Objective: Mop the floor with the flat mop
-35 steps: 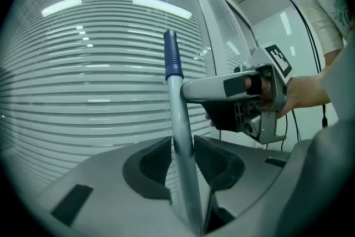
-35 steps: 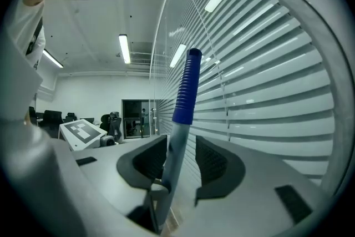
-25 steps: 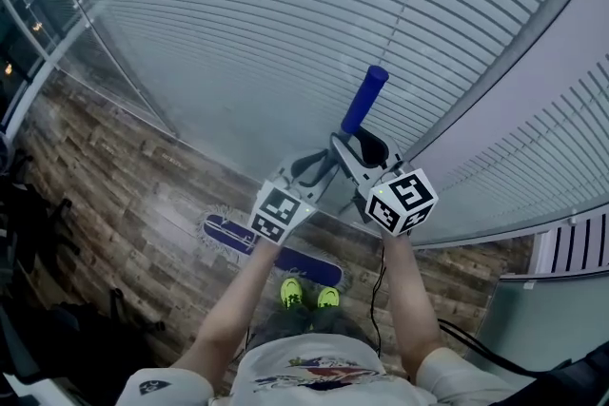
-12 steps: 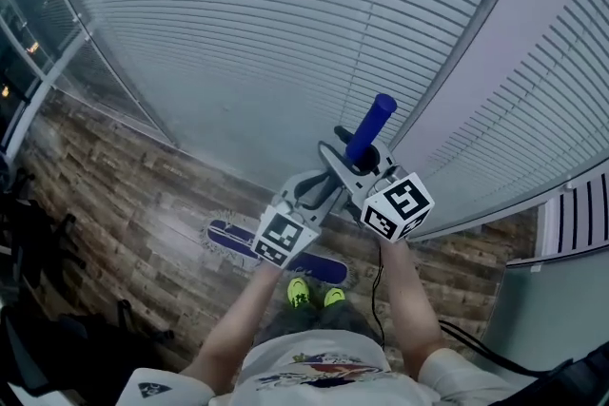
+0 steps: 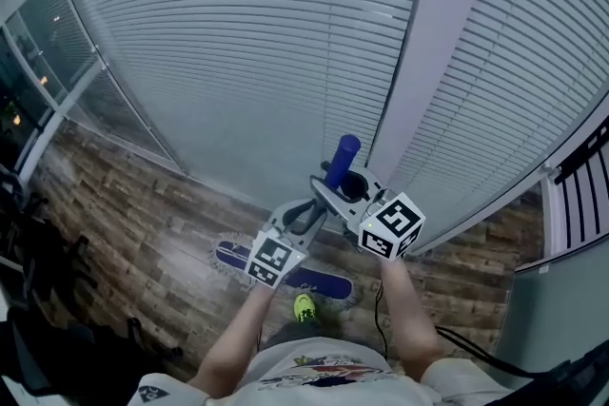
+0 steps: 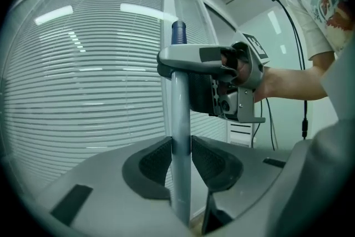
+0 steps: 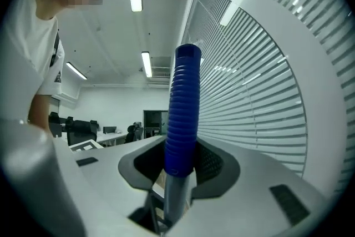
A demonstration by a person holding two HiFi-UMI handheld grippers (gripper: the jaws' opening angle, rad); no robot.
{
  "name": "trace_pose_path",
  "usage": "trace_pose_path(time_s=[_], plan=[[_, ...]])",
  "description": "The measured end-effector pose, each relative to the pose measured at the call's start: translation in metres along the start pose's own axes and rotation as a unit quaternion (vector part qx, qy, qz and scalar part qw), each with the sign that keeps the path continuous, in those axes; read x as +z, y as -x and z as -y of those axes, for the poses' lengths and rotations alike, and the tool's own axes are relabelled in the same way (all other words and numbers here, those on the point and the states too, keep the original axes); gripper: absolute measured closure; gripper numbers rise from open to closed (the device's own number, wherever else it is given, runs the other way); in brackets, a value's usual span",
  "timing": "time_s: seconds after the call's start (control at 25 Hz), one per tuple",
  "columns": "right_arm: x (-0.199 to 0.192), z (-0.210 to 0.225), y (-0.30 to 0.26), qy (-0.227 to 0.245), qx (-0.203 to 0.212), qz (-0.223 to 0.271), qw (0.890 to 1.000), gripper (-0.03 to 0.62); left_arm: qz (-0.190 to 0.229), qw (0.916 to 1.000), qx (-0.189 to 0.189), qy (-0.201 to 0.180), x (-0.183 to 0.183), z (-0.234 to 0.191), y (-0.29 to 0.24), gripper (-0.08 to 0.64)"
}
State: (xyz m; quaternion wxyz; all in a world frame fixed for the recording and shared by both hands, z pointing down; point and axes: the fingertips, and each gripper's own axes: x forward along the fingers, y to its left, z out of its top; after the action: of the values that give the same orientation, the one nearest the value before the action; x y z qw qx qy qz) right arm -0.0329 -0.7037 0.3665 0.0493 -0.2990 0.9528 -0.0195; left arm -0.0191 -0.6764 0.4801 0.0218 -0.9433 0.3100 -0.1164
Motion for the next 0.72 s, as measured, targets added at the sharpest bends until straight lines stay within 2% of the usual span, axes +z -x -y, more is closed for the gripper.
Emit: trace_pose_path(time_s=[0.12,0.2,0.32,0.4,0.52,0.64,0.72], plan=[[0.001,-0.029,0.036,-0.003,0.031,0.005,0.999,0.465,0.009,0.9985,-0.044,-0.031,0.011,0.044,0.014,0.441],[0.001,-0.054,0.058,0.000,0.057,0.010,0.998,0.466,0.020,0.9971,-0.059,-0.044,0.024,0.070,0.025,0.393],[0.000,-0.088,0.078,0.002,0.108,0.008,0.994,0.469,0.010,0.9954,-0.078,-0.055,0.041,0.096,0.029,0.341],[0.003,-0.099,0.081,-0.002,0.130,0.006,0.992,0.471,0.000,0.9946,-0.081,-0.064,0.053,0.100,0.025,0.341],[0.003,-0.122,0.096,-0.003,0.135,0.001,0.991,0.472,-0.004,0.9939,-0.080,-0.076,0.060,0.121,0.034,0.347],[-0.008,-0.160,0.132,0.009,0.139,-0.001,0.990,0.472,-0.002,0.9929,-0.082,-0.087,0.050,0.174,0.057,0.451],[-0.013,-0.178,0.154,0.016,0.144,0.000,0.990,0.472,0.003,0.9932,-0.076,-0.088,0.045,0.201,0.066,0.454]])
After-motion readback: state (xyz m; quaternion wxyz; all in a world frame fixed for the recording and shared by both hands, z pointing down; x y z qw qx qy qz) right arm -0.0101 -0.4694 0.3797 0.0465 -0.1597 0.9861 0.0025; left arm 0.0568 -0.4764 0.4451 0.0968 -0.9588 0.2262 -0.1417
